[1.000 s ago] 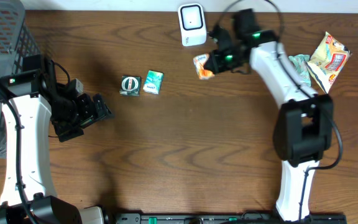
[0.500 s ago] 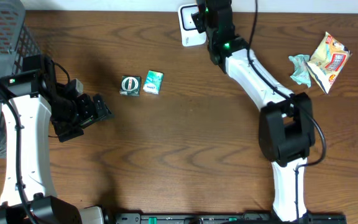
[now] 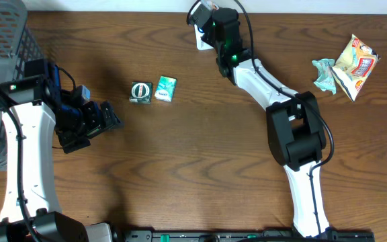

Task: Scan the item barcode
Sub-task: 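Lift the Kleenex pack and hold it up to the scanner, then carry the Kleenex pack to the right edge and open the right gripper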

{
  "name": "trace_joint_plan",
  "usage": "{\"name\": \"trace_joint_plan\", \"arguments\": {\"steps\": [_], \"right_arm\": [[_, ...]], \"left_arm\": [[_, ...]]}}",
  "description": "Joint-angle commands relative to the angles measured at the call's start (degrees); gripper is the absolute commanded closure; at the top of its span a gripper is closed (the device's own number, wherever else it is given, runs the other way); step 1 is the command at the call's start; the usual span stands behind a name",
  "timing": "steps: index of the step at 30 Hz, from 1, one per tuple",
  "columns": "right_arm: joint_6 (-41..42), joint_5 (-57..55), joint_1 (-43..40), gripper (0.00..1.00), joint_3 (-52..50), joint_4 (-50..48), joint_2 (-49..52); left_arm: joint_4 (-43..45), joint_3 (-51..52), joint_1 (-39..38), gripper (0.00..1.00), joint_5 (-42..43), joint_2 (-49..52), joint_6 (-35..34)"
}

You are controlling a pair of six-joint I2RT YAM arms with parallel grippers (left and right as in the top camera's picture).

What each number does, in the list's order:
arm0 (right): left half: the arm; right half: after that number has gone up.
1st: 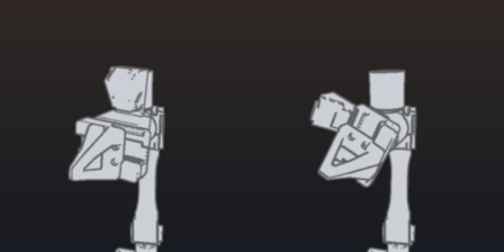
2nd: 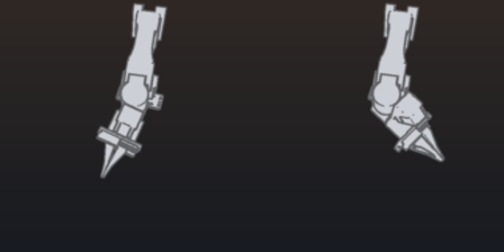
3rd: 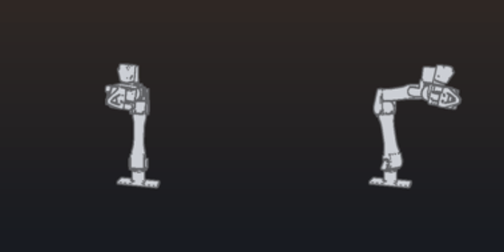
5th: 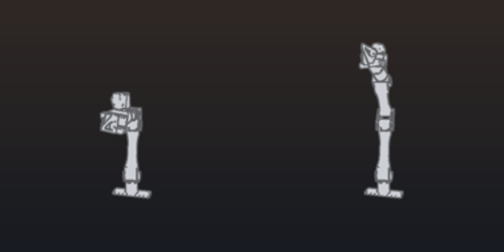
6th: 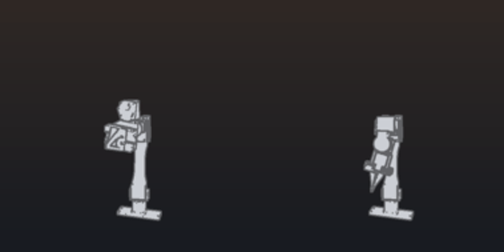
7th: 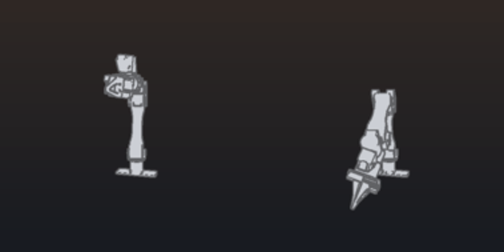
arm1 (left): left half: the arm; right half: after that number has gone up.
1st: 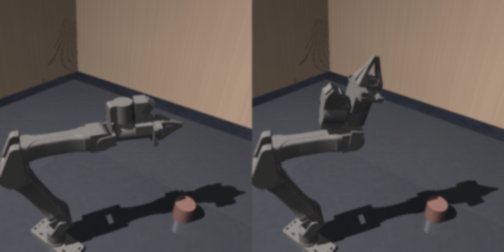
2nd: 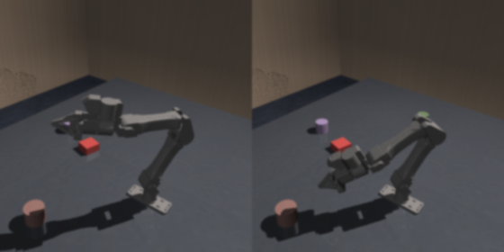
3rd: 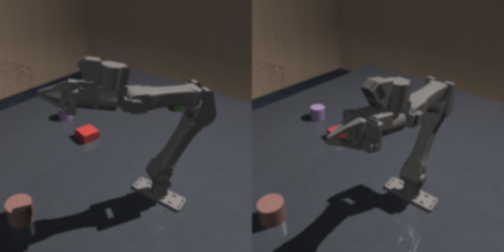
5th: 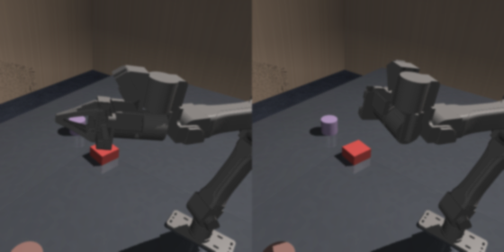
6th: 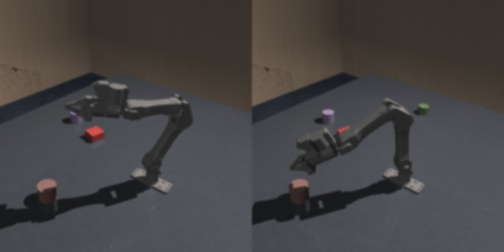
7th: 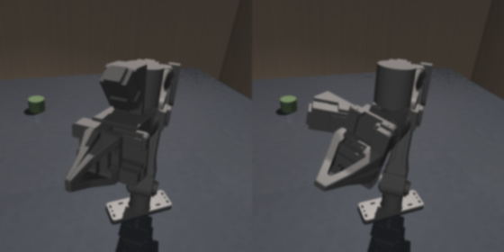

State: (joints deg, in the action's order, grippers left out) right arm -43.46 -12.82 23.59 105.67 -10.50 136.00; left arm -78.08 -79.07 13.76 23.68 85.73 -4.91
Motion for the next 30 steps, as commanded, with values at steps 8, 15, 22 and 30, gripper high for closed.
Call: {"name": "trace_joint_plan", "arguments": {"steps": [8,15,22,30], "right_arm": [[12.7,-5.4,-1.2,0.99,0.2,-1.9,-0.5],[18.1,-14.3,-10.9,0.99,0.2,19.6,-5.4],[29.9,-10.8,-22.5,0.99,0.2,34.7,-5.4],[34.2,-10.8,-32.0,0.99,0.1,40.6,-5.2]], "left_arm": [[-0.2,-0.1,-0.1,0.02,-0.1,0.0,-0.3],[-0.2,-0.1,-0.1,0.02,-0.1,0.0,-0.3],[-0.2,-0.1,-0.1,0.02,-0.1,0.0,-0.3],[-0.2,-0.1,-0.1,0.02,-0.1,0.0,-0.3]]}}
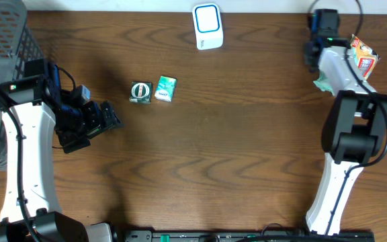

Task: Scan the item barcode
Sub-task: 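Carry the Kleenex pack to the right edge and open the right gripper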

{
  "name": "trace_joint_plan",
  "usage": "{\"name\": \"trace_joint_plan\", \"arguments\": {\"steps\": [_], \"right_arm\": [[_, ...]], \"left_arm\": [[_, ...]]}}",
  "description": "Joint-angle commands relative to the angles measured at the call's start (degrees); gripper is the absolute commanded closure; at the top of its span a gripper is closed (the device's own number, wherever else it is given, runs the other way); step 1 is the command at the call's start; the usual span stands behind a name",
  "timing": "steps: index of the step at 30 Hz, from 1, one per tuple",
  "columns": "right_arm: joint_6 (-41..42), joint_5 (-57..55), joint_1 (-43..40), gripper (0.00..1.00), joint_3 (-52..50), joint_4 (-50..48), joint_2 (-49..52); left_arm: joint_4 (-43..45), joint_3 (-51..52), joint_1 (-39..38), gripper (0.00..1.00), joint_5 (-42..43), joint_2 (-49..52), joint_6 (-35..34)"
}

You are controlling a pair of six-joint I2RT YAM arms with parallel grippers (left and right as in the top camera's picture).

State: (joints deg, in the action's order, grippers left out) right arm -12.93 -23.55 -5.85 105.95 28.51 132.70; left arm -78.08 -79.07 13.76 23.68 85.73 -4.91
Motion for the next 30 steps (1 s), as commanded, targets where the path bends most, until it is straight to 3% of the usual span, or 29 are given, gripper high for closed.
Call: {"name": "trace_joint_plan", "arguments": {"steps": [1,9,12,15,21,25,30], "right_arm": [[3.7,-0.1,-3.1,0.99,-0.2,2.2,-1.9],[4.8,-0.5,-7.3,0.99,-0.2,7.8,-1.9],[4.8,-4.9,-7.1,0.63,-0.2,8.2,-2.6],[4.8,-7.2,-7.0,0.37,-0.2,8.1,-4.5],[4.8,1.9,-4.8,0.35,-0.2,8.3,-9.9],[5.3,21.2,-0.7,0.35,-0.2,6.4,-13.4],[16.0,46.5,5.6,0.33,-0.2,2.9,-13.0]], "left_arm": [[-0.2,-0.1,-0.1,0.02,-0.1,0.0,-0.3],[-0.2,-0.1,-0.1,0.02,-0.1,0.0,-0.3],[-0.2,-0.1,-0.1,0.02,-0.1,0.0,-0.3],[-0.2,-0.1,-0.1,0.02,-0.1,0.0,-0.3],[-0.2,-0.1,-0.1,0.02,-0.1,0.0,-0.3],[-0.2,-0.1,-0.1,0.02,-0.1,0.0,-0.3],[-0.2,-0.1,-0.1,0.02,-0.1,0.0,-0.3]]}}
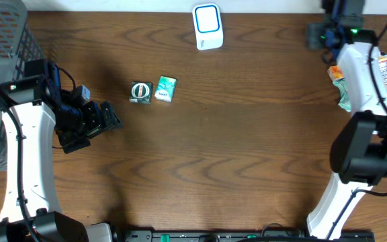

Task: Scan the item barcode
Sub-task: 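Carry the Kleenex pack to the right edge and open the right gripper, then reach the right gripper to the small green tissue pack and grasp it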

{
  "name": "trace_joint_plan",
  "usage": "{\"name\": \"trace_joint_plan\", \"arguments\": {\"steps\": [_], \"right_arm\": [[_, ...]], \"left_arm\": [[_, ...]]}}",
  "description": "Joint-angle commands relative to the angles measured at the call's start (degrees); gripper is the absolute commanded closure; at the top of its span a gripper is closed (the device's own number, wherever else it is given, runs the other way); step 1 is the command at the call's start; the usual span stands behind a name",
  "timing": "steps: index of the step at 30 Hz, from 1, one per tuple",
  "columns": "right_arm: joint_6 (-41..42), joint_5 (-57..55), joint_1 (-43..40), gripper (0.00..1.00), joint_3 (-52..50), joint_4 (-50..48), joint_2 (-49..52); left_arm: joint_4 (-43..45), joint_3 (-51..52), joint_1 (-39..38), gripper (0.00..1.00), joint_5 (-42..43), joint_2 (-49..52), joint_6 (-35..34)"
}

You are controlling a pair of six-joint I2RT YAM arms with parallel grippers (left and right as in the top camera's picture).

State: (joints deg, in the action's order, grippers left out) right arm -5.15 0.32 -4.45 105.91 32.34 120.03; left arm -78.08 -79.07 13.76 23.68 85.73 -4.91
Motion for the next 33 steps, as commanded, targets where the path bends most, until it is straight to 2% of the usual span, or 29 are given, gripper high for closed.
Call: {"name": "trace_joint_plan", "arguments": {"steps": [1,4,7,13,17,24,26,33], "right_arm": [[9.8,26.9,5.7,0.34,-0.2,-1.7,0.0],[12.2,31.0,10.9,0.38,-0.2,-4.0,1.1],[12.4,27.5,19.3,0.38,-0.2,-6.1,3.5],[12.4,6.2,34.0,0.45,-0.2,-6.9,8.6],[14.8,-0.7,39.4,0.47,-0.2,-8.4,11.7],[15.9,-4.4,43.0,0.55,-0.2,-5.8,15.8],[16.1,-6.4,42.9,0.58,-0.2,-3.5,15.9],[18.0,-16.8,42.1,0.59,-0.2,7.9,15.6]], "left_arm": [[-0.2,-0.1,-0.1,0.02,-0.1,0.0,-0.3],[-0.2,-0.1,-0.1,0.02,-0.1,0.0,-0.3],[-0.2,-0.1,-0.1,0.02,-0.1,0.0,-0.3],[-0.2,-0.1,-0.1,0.02,-0.1,0.0,-0.3],[-0.2,-0.1,-0.1,0.02,-0.1,0.0,-0.3],[-0.2,-0.1,-0.1,0.02,-0.1,0.0,-0.3],[-0.2,-0.1,-0.1,0.02,-0.1,0.0,-0.3],[-0.2,-0.1,-0.1,0.02,-0.1,0.0,-0.3]]}}
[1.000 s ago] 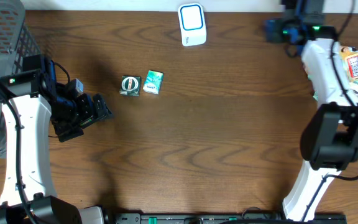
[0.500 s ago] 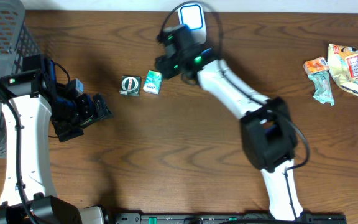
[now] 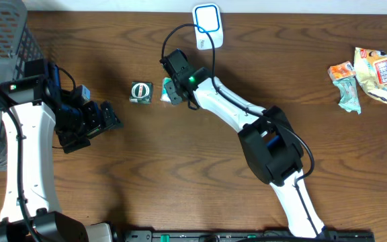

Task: Scan the item barcode
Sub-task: 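Reach the right gripper to the small green tissue pack and grasp it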

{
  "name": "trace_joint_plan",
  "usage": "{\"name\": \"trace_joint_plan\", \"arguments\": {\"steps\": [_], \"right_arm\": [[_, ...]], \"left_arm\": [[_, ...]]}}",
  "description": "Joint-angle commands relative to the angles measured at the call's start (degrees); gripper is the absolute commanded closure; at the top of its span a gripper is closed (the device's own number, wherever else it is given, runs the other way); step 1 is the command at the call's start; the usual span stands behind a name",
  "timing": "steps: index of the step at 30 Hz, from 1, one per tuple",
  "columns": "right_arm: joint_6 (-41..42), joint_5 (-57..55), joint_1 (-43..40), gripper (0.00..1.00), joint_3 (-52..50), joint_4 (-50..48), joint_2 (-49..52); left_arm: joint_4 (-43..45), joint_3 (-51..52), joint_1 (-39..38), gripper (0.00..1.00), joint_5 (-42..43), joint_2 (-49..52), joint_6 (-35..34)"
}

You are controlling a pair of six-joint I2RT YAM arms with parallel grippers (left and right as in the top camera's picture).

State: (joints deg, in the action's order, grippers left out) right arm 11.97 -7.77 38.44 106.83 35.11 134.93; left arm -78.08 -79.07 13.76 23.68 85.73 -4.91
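A small green packet [image 3: 162, 89] lies on the wooden table, partly covered by my right gripper [image 3: 171, 91], which sits on its right side; its fingers are hidden under the wrist. Just left of it lies a dark green packet with a round logo [image 3: 141, 92]. The white scanner with a blue outline [image 3: 207, 25] stands at the back edge, behind the right arm. My left gripper [image 3: 111, 121] hovers left of both packets and holds nothing that I can see.
A grey mesh basket [image 3: 5, 37] fills the back left corner. At the far right lie a yellow snack bag [image 3: 376, 67], a teal wrapper [image 3: 349, 95] and an orange wrapper [image 3: 340, 69]. The right arm stretches diagonally across the middle of the table.
My right gripper was at the back right corner near the snack bags; now it is over the small green packet at the left of centre. The left arm has not moved.
My right gripper was first at the scanner at the back edge. Then it was at the snack bags on the right, then further back in that corner, with the bags shifted to the right. Now it rests on the green packet.
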Motion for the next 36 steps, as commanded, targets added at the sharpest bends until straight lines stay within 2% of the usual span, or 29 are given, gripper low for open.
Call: {"name": "trace_joint_plan", "arguments": {"steps": [1,3,7,10,14,17,20,25,32,36], "right_arm": [[0.9,-10.1,-0.9,0.59,-1.1,6.5,0.5],[2.4,-15.9,-1.0,0.59,-1.1,12.4,-0.6],[2.8,-18.9,-0.9,0.58,-1.1,19.6,-3.4],[2.8,-18.9,-0.7,0.57,-1.1,20.0,-5.4],[2.8,-16.3,-0.2,0.55,-1.1,17.3,-10.0],[2.5,-3.2,-0.3,0.53,-1.1,9.7,-12.0],[2.6,3.1,-0.3,0.58,-1.1,3.9,-11.5],[2.6,1.3,0.3,0.58,-1.1,-0.6,-8.9],[3.4,0.7,0.2,0.57,-1.1,-1.4,-2.4],[3.5,-10.3,0.2,0.56,-1.1,2.5,-2.4]], "left_arm": [[-0.2,-0.1,-0.1,0.02,-0.1,0.0,-0.3],[-0.2,-0.1,-0.1,0.02,-0.2,0.0,-0.3],[-0.2,-0.1,-0.1,0.02,-0.1,0.0,-0.3],[-0.2,-0.1,-0.1,0.02,-0.1,0.0,-0.3],[-0.2,-0.1,-0.1,0.02,-0.1,0.0,-0.3],[-0.2,-0.1,-0.1,0.02,-0.1,0.0,-0.3],[-0.2,-0.1,-0.1,0.02,-0.1,0.0,-0.3],[-0.2,-0.1,-0.1,0.02,-0.1,0.0,-0.3],[-0.2,-0.1,-0.1,0.02,-0.1,0.0,-0.3],[-0.2,-0.1,-0.1,0.02,-0.1,0.0,-0.3]]}}
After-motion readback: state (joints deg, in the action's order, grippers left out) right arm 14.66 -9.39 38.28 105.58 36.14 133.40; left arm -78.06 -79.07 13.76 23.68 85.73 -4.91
